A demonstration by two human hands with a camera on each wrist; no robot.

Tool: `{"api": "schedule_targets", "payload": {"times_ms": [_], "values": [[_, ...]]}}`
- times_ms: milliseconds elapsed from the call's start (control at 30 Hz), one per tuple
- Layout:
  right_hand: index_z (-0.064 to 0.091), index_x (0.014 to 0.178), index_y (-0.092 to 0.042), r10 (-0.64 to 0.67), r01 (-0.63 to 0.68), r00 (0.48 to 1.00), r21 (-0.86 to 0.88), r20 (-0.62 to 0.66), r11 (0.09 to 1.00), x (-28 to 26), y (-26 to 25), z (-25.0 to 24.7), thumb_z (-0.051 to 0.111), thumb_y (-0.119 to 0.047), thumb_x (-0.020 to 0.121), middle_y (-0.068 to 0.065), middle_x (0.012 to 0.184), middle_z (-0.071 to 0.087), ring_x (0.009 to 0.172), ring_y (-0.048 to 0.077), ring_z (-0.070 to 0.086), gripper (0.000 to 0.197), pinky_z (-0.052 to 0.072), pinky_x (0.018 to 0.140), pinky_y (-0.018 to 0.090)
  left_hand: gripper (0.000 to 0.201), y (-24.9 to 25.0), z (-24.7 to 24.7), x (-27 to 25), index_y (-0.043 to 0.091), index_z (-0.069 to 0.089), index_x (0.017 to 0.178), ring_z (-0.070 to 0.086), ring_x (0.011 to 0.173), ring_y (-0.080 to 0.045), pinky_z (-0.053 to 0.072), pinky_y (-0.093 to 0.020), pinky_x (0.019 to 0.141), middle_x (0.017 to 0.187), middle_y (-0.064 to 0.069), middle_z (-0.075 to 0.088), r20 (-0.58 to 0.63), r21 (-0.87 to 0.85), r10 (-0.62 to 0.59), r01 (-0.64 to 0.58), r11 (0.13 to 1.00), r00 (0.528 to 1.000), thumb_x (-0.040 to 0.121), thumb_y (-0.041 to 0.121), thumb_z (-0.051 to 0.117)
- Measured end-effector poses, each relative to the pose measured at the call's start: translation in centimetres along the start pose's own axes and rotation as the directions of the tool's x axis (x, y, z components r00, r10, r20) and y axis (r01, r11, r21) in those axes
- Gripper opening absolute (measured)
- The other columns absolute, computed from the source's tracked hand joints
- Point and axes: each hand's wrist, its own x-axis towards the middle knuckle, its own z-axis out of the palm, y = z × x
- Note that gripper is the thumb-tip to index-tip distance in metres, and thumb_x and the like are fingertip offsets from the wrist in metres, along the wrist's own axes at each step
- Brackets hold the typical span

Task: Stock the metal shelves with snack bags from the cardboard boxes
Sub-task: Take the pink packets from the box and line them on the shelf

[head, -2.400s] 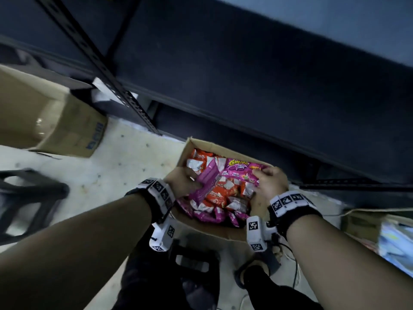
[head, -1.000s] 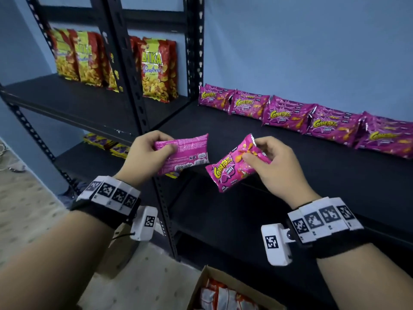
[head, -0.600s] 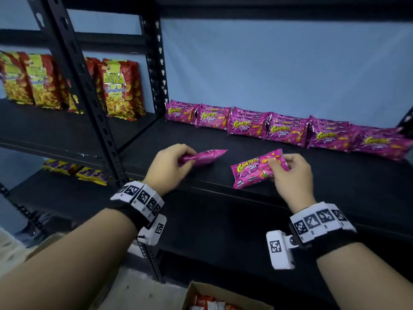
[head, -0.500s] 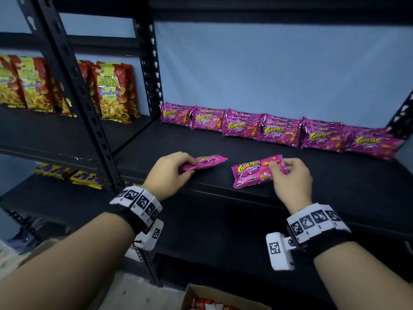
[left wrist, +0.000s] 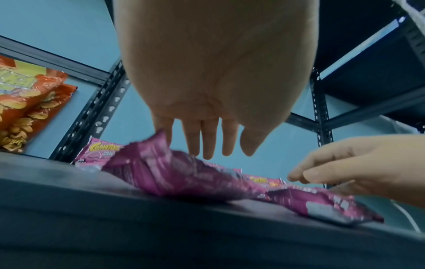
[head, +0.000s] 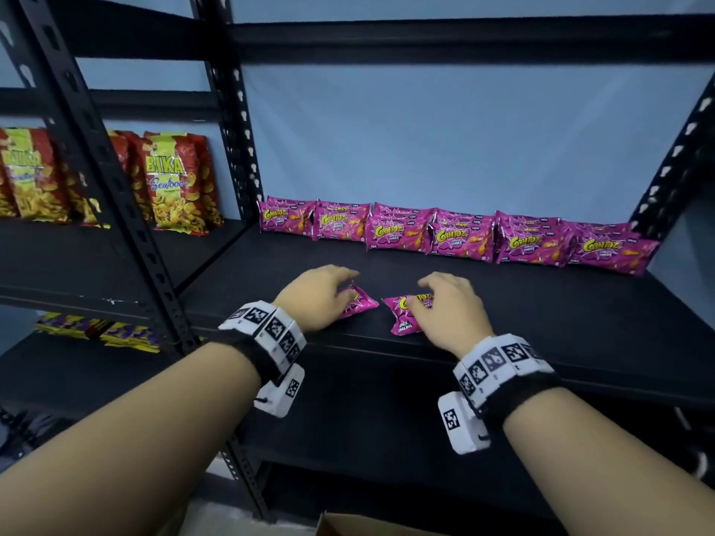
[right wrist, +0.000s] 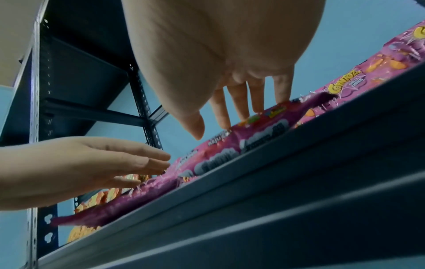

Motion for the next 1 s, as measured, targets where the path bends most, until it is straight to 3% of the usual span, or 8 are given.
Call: {"api": "schedule_targets", "payload": {"times_ms": [133, 367, 500, 567, 700, 833, 933, 1000], "values": [[0.06, 0.138, -0.022, -0.044, 0.047, 0.998, -0.079, 0.038, 0.996, -0.1, 0.1, 1.5, 0.044, -0.047, 0.105, -0.005, 0.142, 0.059, 0.137, 0.02, 0.046, 0.044, 0.031, 0.117, 0.043, 0.053, -0.3, 2.1, 0.4, 0.027, 0.028, 0.161, 0.025, 0.154, -0.017, 0.022, -0.038, 0.125, 0.167, 0.001, 0.028, 0.194, 0.059, -0.036, 0.025, 0.998, 0.98, 0.11, 0.043, 0.034], [0.041, 0.153, -0.034, -0.048, 0.055, 0.997, -0.148, 0.055, 0.987, -0.9, 1.3, 3.1, 0.022, -0.055, 0.108, -0.007, 0.162, 0.037, 0.153, 0.016, 0.024, 0.054, 0.013, 0.127, 0.044, 0.063, -0.3, 3.3, -0.5, 0.033, 0.014, 0.164, 0.018, 0.156, -0.015, 0.02, -0.041, 0.125, 0.171, 0.006, 0.016, 0.146, 0.202, -0.012, -0.018, 0.979, 0.989, 0.107, 0.058, 0.026], [0.042, 0.152, -0.034, -0.069, 0.073, 0.997, -0.108, 0.037, 0.991, -1.1, 1.8, 3.3, 0.021, -0.056, 0.107, -0.009, 0.16, 0.039, 0.152, 0.014, 0.024, 0.055, 0.013, 0.127, 0.044, 0.072, -0.1, 2.3, -0.2, 0.021, 0.015, 0.163, 0.032, 0.15, -0.025, 0.03, -0.048, 0.12, 0.167, -0.001, 0.028, 0.194, 0.09, -0.068, 0.051, 0.995, 0.979, 0.105, 0.06, 0.032], [0.043, 0.152, -0.033, -0.077, 0.08, 0.996, -0.108, 0.032, 0.991, -1.2, 1.9, 3.4, 0.021, -0.057, 0.106, -0.01, 0.159, 0.041, 0.152, 0.014, 0.024, 0.056, 0.013, 0.127, 0.043, 0.066, -0.6, 1.3, 0.1, 0.019, 0.027, 0.154, 0.045, 0.139, -0.027, 0.039, -0.047, 0.114, 0.157, -0.007, 0.042, 0.197, 0.036, -0.052, 0.045, 0.998, 0.979, 0.103, 0.057, 0.043], [0.045, 0.151, -0.033, -0.082, 0.083, 0.997, -0.106, 0.014, 0.991, -1.3, 1.9, 3.4, 0.024, -0.056, 0.107, -0.011, 0.157, 0.043, 0.151, 0.014, 0.027, 0.054, 0.015, 0.126, 0.043, 0.041, -1.5, -1.4, 0.2, 0.031, 0.046, 0.139, 0.057, 0.113, -0.018, 0.045, -0.037, 0.102, 0.134, -0.001, 0.053, 0.321, 0.103, 0.003, -0.038, 0.994, 0.947, 0.101, 0.043, 0.054], [0.048, 0.149, -0.032, -0.089, 0.088, 0.996, -0.103, -0.006, 0.991, -1.3, 2.0, 3.4, 0.027, -0.055, 0.107, -0.011, 0.155, 0.046, 0.149, 0.014, 0.03, 0.052, 0.018, 0.125, 0.043, 0.042, -1.9, -3.1, 0.0, 0.044, 0.049, 0.144, 0.056, 0.116, -0.017, 0.041, -0.031, 0.104, 0.121, 0.005, 0.051, 0.38, 0.134, -0.033, -0.02, 0.991, 0.924, 0.103, 0.042, 0.052], [0.049, 0.148, -0.032, -0.088, 0.086, 0.996, -0.102, -0.017, 0.991, -1.3, 2.0, 3.6, 0.028, -0.055, 0.107, -0.012, 0.152, 0.048, 0.147, 0.013, 0.032, 0.052, 0.019, 0.125, 0.044, 0.043, -2.2, -3.3, -0.1, 0.044, 0.047, 0.148, 0.051, 0.128, -0.019, 0.036, -0.031, 0.11, 0.132, 0.002, 0.053, 0.38, 0.128, -0.074, 0.027, 0.991, 0.922, 0.105, 0.042, 0.048], [0.049, 0.148, -0.032, -0.09, 0.088, 0.996, -0.098, -0.021, 0.991, -1.3, 2.1, 3.6, 0.029, -0.055, 0.107, -0.012, 0.151, 0.049, 0.147, 0.013, 0.033, 0.051, 0.02, 0.124, 0.044, 0.051, -2.2, -3.3, -0.3, 0.041, 0.043, 0.152, 0.055, 0.124, -0.017, 0.039, -0.03, 0.108, 0.137, 0.004, 0.058, 0.403, 0.11, -0.091, 0.051, 0.993, 0.911, 0.103, 0.039, 0.053]]}}
